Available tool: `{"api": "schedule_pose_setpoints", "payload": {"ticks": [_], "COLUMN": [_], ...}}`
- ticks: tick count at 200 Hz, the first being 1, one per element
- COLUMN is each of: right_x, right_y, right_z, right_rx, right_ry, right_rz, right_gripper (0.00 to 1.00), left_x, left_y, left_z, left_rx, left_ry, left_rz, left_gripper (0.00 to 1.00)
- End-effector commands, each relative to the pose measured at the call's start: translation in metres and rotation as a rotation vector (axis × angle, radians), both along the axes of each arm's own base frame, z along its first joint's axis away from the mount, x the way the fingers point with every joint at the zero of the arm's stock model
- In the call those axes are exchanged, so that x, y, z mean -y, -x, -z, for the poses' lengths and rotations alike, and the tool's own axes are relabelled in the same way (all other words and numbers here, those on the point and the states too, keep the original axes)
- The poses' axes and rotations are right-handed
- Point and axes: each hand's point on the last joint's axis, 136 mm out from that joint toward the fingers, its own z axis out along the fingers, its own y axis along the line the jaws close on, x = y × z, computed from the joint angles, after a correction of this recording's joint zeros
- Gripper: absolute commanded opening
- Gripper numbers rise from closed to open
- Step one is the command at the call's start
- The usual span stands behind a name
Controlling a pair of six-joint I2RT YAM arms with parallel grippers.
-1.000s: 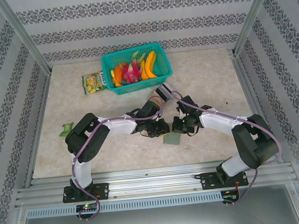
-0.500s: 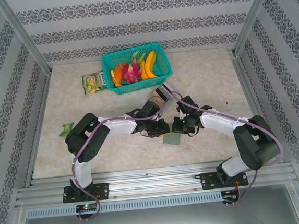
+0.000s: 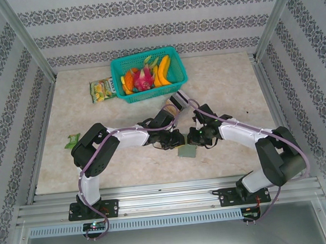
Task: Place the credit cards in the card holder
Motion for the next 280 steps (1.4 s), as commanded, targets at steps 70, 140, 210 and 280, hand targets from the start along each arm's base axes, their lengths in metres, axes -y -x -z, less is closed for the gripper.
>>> {"api": "schedule_pose_setpoints", "payload": {"ticks": [70, 140, 210, 280], "right_x": [0.007, 0.004, 0.001, 0.004], "right_y": [0.005, 0.000, 0.001, 0.004], "right_z": [-0.008, 0.002, 0.012, 0.018], "right_rx": [-0.019, -0.036, -0.072, -0.147], "right_ry": [-0.006, 0.000, 0.006, 0.056], "right_rz": [0.025, 0.031, 0.015, 0.004], "right_gripper": [0.09, 0.09, 0.10, 0.10], "left_x": [-0.005, -0.005, -0.005, -0.006], "left_y": [0.012, 0.012, 0.012, 0.013], "left_z": [0.020, 0.020, 0.020, 0.022], "left_rx": [-0.035, -0.033, -0.035, -0.038], "left_ry": [-0.070, -0.071, -0.070, -0.074], "left_rz": [0.019, 0.023, 0.024, 0.026], "left_gripper": [0.18, 0.18, 0.18, 0.18]}}
